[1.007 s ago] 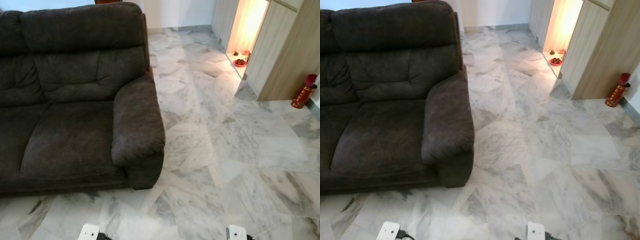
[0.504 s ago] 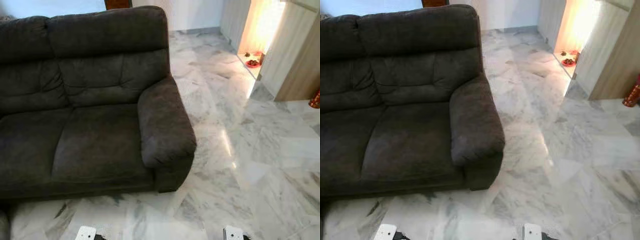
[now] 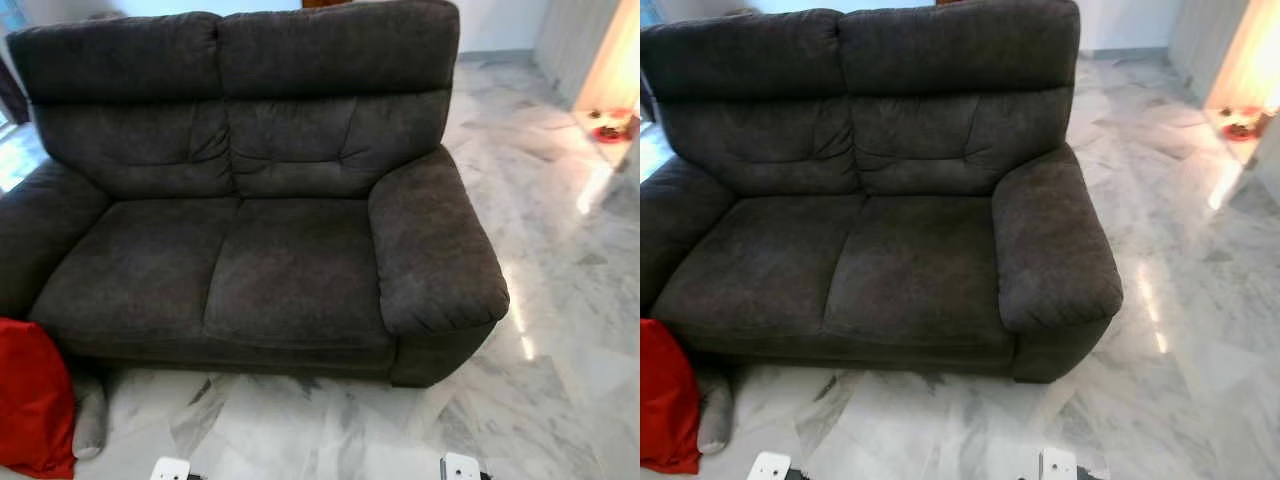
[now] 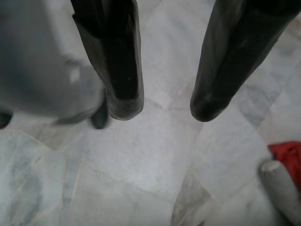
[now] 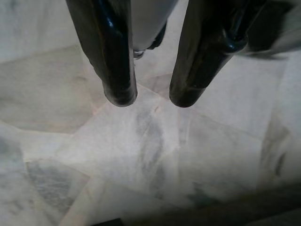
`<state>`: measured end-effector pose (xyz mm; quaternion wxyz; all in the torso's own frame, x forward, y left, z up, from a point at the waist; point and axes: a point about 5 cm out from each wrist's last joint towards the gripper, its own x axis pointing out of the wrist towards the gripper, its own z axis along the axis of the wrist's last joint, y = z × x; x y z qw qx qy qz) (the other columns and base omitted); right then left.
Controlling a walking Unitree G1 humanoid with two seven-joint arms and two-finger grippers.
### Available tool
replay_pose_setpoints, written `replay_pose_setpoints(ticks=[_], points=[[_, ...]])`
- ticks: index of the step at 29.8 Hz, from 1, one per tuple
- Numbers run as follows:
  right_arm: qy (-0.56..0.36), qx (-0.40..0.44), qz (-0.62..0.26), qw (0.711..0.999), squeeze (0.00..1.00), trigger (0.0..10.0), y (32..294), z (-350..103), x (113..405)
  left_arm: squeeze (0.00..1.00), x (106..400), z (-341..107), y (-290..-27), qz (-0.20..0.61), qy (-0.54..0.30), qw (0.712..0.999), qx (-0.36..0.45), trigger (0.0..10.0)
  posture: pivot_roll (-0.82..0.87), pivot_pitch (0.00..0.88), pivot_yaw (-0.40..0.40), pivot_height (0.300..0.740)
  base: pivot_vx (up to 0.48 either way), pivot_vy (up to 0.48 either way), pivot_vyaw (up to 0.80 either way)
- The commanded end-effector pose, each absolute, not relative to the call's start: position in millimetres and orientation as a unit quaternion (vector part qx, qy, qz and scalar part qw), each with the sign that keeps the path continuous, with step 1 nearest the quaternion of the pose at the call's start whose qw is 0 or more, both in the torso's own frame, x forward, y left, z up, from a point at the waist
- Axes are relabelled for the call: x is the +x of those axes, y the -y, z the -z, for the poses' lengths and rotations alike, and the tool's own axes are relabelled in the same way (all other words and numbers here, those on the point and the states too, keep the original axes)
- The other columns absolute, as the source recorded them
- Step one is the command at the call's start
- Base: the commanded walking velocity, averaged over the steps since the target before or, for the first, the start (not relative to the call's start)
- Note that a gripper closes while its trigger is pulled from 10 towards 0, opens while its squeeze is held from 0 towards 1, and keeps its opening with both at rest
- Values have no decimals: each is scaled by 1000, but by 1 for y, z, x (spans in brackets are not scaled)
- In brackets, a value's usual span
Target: Move the pillow to the sofa from floor
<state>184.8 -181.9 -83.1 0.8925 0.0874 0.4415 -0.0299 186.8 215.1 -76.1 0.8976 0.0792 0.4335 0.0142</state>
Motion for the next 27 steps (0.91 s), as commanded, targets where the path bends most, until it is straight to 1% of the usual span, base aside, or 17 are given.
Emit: replay_pose_setpoints(ticks=[1,27], points=[[-444,96,25,891,0,10000,173,85,183,0,177,80,-222,-21,-448,890,83,10000,63,127,59,740,0,442,0],[-427,97,31,899,0,10000,176,80,191,0,180,79,-218,-21,-447,891,78,10000,64,140,55,740,0,443,0]])
